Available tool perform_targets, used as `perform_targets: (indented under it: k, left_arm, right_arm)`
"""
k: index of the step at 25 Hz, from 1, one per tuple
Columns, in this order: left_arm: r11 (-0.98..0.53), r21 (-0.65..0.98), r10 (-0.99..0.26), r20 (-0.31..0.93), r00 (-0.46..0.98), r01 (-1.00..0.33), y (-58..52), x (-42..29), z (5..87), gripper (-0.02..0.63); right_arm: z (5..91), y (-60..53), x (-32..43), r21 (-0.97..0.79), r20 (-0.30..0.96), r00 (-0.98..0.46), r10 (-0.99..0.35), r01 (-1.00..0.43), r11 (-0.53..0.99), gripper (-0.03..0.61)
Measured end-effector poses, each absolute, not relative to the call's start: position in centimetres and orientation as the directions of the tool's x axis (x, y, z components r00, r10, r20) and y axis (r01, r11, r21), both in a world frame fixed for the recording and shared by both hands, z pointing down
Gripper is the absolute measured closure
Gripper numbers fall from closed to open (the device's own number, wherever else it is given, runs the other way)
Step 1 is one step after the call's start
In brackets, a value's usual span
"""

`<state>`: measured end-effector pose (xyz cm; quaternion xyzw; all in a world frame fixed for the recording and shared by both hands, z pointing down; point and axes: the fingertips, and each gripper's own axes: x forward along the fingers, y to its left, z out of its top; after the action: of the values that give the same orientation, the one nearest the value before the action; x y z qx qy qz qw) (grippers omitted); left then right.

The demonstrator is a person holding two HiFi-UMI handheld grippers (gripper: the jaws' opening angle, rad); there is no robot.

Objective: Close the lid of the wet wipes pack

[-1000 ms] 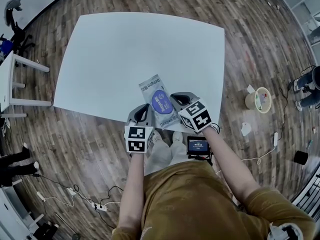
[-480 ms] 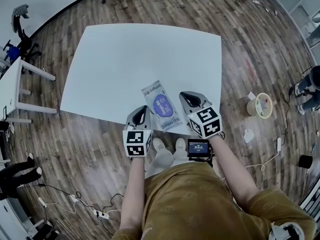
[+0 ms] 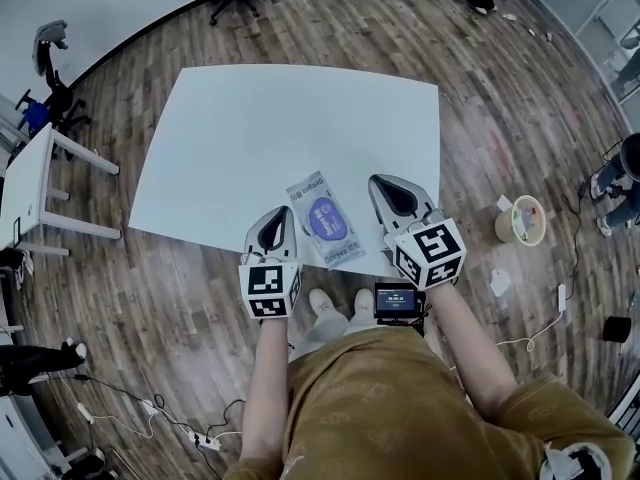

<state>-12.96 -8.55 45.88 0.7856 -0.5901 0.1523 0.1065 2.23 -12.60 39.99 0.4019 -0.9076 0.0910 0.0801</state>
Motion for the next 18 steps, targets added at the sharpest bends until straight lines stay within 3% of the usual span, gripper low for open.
perform_targets:
  k: [7,18]
  left_arm:
    - [-0.257,-0.050,-0.939,0.250,0.237,-0.965,-8.7,-13.2,40.9,0.617]
    - [-0.209,-0.100,-0.974,0.109,0.198,-0.973,-8.8,-13.3,34.2,0.615]
  right_arm:
    - [36.0,-12.1,4.2,-0.048,0.102,-0.574,-0.812,-0.818,0.573,0.572]
    - [31.4,-11.2,6.2,0.048,-0.053,-0.524,-0.850,-0.852,0.522,0.572]
